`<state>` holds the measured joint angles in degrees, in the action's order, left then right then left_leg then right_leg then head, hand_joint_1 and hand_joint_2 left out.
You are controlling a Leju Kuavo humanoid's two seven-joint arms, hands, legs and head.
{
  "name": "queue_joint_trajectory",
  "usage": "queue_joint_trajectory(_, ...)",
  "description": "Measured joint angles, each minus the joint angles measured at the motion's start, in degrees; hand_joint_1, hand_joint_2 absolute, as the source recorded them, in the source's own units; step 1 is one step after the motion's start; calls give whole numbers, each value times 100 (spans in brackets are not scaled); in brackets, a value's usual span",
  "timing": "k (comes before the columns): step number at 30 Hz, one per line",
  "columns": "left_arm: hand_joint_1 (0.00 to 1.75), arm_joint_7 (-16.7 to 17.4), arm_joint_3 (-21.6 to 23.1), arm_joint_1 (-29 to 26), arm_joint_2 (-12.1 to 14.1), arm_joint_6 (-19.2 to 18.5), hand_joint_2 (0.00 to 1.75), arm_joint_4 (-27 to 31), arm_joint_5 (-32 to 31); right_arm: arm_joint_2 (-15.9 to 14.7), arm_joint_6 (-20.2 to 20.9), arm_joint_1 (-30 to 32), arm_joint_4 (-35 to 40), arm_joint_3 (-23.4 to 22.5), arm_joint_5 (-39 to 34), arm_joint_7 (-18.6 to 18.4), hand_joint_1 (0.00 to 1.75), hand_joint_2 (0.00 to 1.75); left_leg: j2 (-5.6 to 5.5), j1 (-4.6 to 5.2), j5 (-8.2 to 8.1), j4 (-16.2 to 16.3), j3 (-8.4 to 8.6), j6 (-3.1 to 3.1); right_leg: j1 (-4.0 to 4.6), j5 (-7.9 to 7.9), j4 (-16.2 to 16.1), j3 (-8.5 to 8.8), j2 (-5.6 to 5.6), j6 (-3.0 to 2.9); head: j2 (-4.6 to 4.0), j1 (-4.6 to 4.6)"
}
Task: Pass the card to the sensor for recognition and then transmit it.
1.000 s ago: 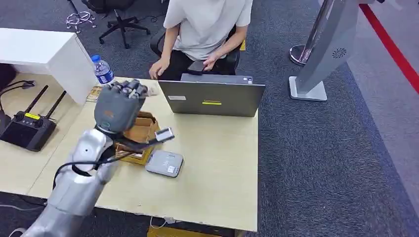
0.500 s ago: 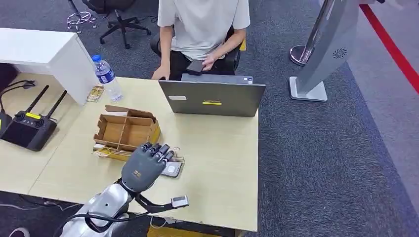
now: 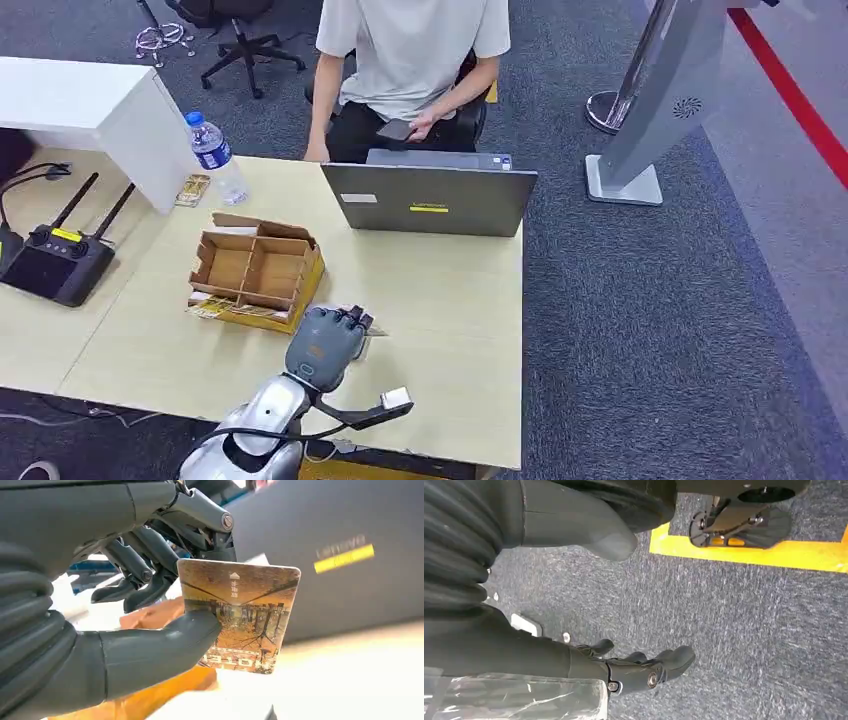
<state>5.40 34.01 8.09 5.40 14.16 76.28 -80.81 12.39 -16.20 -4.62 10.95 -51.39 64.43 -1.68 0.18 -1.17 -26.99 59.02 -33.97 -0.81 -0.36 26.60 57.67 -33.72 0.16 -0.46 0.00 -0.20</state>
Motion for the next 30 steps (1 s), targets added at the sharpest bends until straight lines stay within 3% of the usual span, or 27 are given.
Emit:
queue_joint_trajectory(4,175,151,-2,106,-131,-225,175,-327,-66,0,4,-2,0,-46,0,-35,0,175,0,0,0,0,0,0,0,0,0,1,0,0,0,0)
queue_joint_trajectory(15,175,290,-2,303,-282,-332,175,-800,-74,0,13,-2,0,-66,2,-68,0,175,1,0,0,0,2,0,0,0,0,4,1,0,0,0)
queue_joint_trajectory(30,175,356,-444,107,-192,-223,175,-433,249,-2,11,1,0,-118,0,-66,0,175,1,-1,0,-1,3,0,1,0,2,6,1,0,0,2)
